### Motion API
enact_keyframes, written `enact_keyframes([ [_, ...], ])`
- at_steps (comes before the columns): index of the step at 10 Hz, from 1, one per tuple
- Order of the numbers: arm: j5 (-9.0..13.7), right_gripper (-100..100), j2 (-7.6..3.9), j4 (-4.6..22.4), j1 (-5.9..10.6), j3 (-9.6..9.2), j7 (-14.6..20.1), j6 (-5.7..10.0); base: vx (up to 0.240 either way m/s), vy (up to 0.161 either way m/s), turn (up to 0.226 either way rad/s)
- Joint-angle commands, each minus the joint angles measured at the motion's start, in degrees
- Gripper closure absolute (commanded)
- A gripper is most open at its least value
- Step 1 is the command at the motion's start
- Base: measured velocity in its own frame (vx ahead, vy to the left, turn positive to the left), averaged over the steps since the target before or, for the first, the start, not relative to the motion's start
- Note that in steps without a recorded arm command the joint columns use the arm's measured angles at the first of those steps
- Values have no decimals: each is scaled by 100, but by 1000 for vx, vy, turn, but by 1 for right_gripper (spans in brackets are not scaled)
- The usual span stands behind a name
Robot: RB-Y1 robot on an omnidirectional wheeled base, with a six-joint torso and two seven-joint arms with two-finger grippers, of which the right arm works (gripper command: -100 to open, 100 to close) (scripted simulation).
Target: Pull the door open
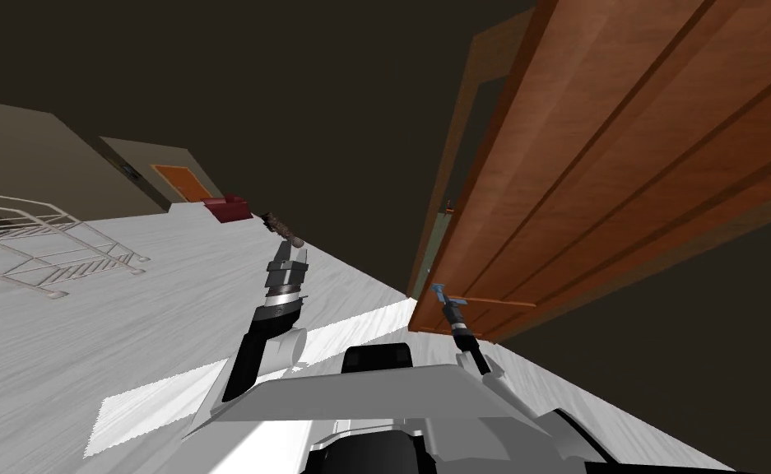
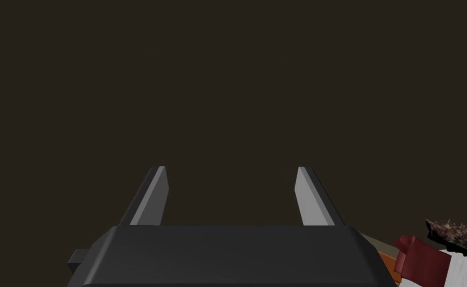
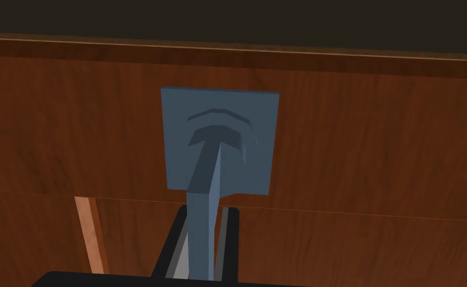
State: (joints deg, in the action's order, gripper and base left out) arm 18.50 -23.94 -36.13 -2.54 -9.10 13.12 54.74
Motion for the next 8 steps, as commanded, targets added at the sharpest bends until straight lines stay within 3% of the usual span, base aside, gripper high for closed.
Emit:
enact_keyframes([
  [1,-12,100,-87,-92,-143,-95,89,118,-230,-38,176],
  [7,-60,100,-412,-113,-476,-447,433,614,-219,-61,130],
  [8,-66,100,-372,-24,-409,-431,418,599,-83,-20,20],
])
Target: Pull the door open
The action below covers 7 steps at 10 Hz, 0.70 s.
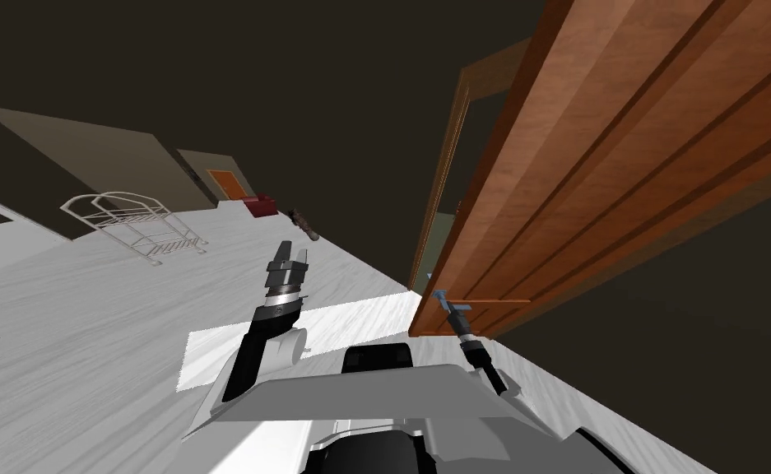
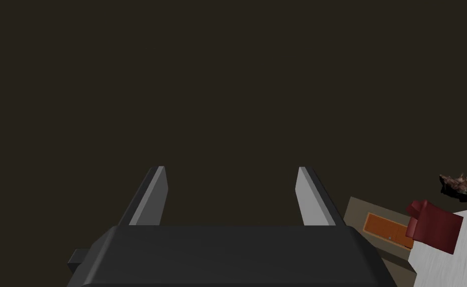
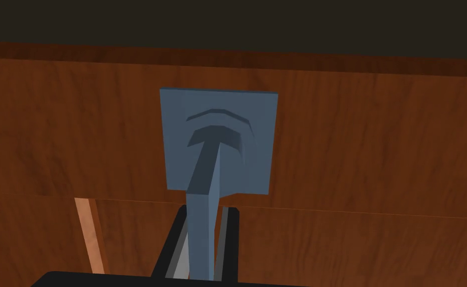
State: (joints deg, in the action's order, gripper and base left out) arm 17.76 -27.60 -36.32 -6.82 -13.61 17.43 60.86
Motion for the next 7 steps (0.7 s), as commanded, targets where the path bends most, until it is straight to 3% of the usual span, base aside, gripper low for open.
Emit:
enact_keyframes([
  [1,16,100,-52,25,-59,-58,41,116,-139,-59,183],
  [7,73,100,-236,112,-268,-263,185,525,-205,-67,159],
])
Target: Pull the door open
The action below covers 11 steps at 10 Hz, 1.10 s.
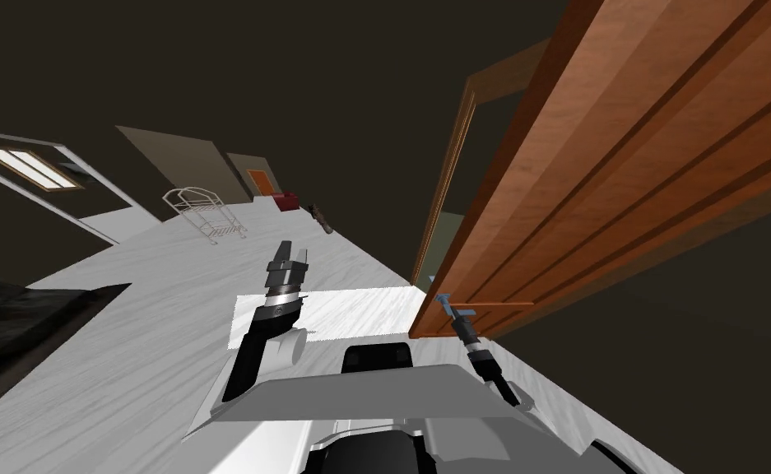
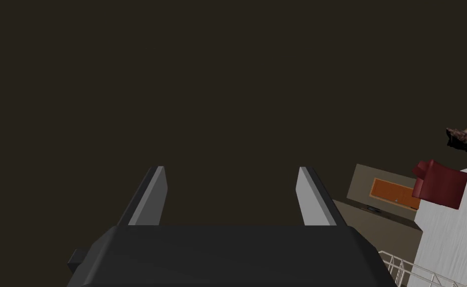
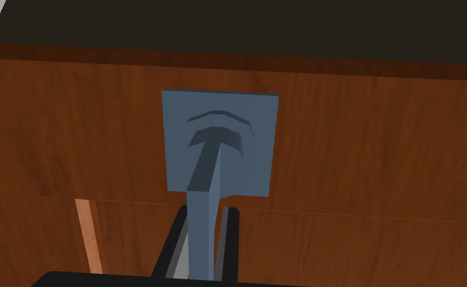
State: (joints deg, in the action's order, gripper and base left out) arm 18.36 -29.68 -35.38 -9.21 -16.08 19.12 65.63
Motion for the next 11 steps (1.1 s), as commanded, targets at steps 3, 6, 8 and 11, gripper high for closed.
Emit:
enact_keyframes([
  [3,21,100,-68,-42,-113,-73,32,92,-177,-50,113],
  [6,44,100,-105,45,-173,-154,73,262,-154,-53,146],
  [8,64,100,-137,108,-207,-204,101,385,-188,-85,166],
  [11,95,100,-186,205,-259,-280,144,572,-224,-66,176],
])
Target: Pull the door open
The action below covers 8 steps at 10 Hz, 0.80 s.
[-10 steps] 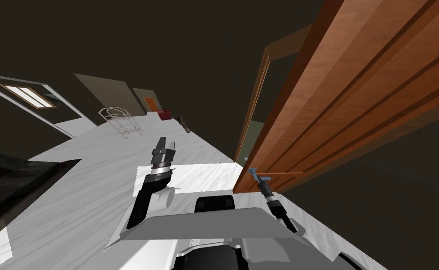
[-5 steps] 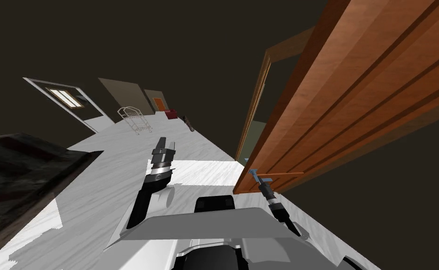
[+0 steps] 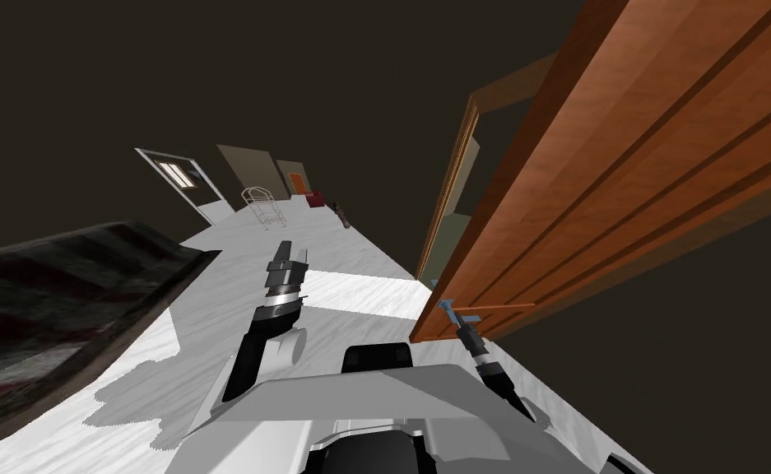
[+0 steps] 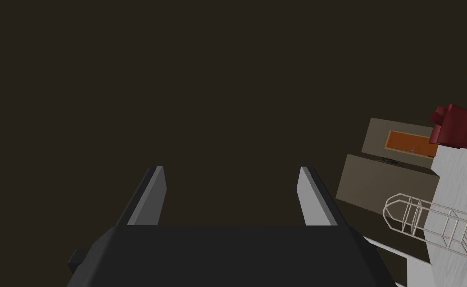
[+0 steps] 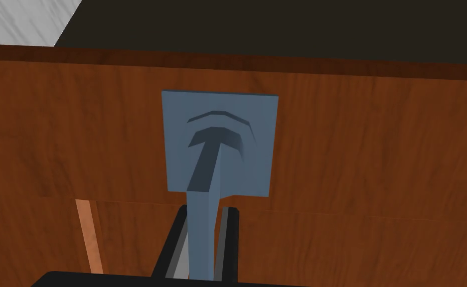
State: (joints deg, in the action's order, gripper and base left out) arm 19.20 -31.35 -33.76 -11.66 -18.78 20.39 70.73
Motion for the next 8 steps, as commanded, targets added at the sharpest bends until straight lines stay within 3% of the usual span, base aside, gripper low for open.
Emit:
enact_keyframes([
  [1,20,100,-33,71,-29,-32,28,116,-184,-58,148],
  [3,36,100,-58,120,-56,-71,50,212,-184,-60,125],
  [5,-44,100,4,129,16,-47,53,118,-100,-21,69],
  [8,-146,100,50,84,91,38,51,-11,-204,-59,115],
])
